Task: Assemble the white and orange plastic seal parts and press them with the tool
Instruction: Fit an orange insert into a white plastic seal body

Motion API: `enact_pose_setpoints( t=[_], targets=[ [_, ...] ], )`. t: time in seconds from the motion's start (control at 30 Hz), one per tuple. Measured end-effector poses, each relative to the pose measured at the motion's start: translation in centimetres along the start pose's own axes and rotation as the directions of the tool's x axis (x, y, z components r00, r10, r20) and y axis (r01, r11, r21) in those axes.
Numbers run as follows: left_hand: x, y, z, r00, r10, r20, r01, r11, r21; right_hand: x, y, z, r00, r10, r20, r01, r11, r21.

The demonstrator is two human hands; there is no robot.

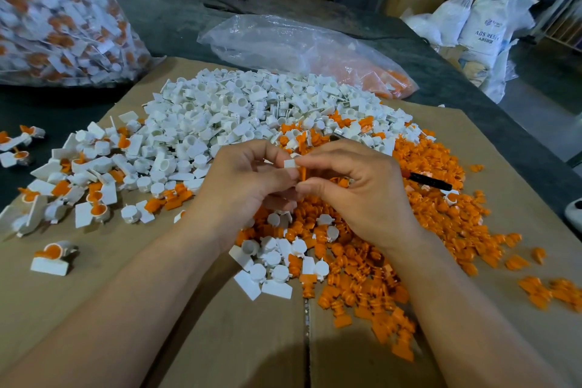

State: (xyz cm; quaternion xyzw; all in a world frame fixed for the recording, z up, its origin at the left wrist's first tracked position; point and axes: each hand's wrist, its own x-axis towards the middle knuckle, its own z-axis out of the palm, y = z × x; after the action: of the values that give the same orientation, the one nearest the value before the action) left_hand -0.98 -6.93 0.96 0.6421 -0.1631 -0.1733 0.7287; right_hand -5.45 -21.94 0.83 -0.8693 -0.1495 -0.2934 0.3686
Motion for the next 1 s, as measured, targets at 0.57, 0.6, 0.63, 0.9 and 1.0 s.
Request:
enact_pose_setpoints(
  t=[0.57,0.6,0.63,0.9,1.0],
  targets=[
    [0.13,0.37,-0.11,0.999,-0.03,-0.021,0.029,0.997,-0.077,-0.03,-0.33,0.0,0.995,0.095,0.025,-0.098,0.984,0.151],
    [0.12,0.39,-0.08,0.999,-0.03,-0.022,0.028,0.997,-0.077,-0.03,-0.39,0.02,0.997,0.08,0.023,-0.083,0.985,0.151],
    [0.11,0.41,-0.03,0.999,-0.028,-0.023,0.027,0.997,-0.072,-0.02,-0.41,0.03,0.997,0.071,0.022,-0.073,0.986,0.152],
    [0.15,0.42,-0.13,0.999,-0.049,-0.017,0.047,0.996,-0.075,-0.08,-0.28,-0.02,0.999,0.04,0.015,-0.042,0.988,0.151],
    [0.18,0.5,-0.16,0.997,-0.075,0.019,0.076,0.989,-0.127,-0.1,-0.36,0.03,0.996,0.093,0.01,-0.093,0.979,0.18]
  ],
)
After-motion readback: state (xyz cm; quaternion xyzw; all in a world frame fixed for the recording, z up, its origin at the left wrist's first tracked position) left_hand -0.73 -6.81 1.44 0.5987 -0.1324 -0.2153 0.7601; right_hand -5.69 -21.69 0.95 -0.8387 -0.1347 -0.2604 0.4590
